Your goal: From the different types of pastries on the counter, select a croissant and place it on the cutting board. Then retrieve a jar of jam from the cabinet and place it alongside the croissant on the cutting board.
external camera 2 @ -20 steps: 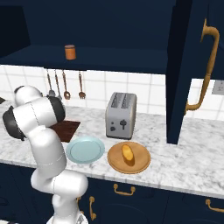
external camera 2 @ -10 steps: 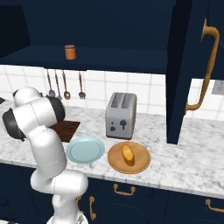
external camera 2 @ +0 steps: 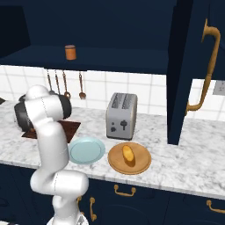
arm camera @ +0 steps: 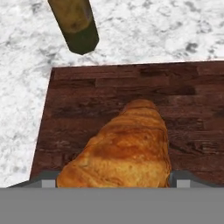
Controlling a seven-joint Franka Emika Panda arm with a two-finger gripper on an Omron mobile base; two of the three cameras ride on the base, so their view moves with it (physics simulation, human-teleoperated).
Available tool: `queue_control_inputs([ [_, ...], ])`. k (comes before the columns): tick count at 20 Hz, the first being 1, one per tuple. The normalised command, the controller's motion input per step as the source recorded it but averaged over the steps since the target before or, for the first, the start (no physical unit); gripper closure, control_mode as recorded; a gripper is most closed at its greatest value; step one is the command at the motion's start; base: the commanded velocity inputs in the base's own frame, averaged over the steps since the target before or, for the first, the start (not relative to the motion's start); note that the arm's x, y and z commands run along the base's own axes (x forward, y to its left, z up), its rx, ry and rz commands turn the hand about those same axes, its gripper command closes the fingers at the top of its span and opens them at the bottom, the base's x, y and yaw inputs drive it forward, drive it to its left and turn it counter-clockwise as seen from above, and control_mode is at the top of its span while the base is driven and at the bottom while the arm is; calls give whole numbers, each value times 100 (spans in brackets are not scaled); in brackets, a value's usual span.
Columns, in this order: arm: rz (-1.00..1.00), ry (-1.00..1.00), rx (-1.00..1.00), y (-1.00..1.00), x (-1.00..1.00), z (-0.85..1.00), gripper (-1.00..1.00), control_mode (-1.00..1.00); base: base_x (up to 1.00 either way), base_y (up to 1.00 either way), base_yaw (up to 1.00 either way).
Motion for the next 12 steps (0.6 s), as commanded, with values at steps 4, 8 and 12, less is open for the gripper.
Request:
queue_control_inputs([
  [4,0,0,0,33,0,-3,-100,-100,0,0,0],
  [8,0,0,0,29,0,0,-100,-100,0,0,0],
  [12,0,0,5,26,20,0,-100,-100,0,0,0],
])
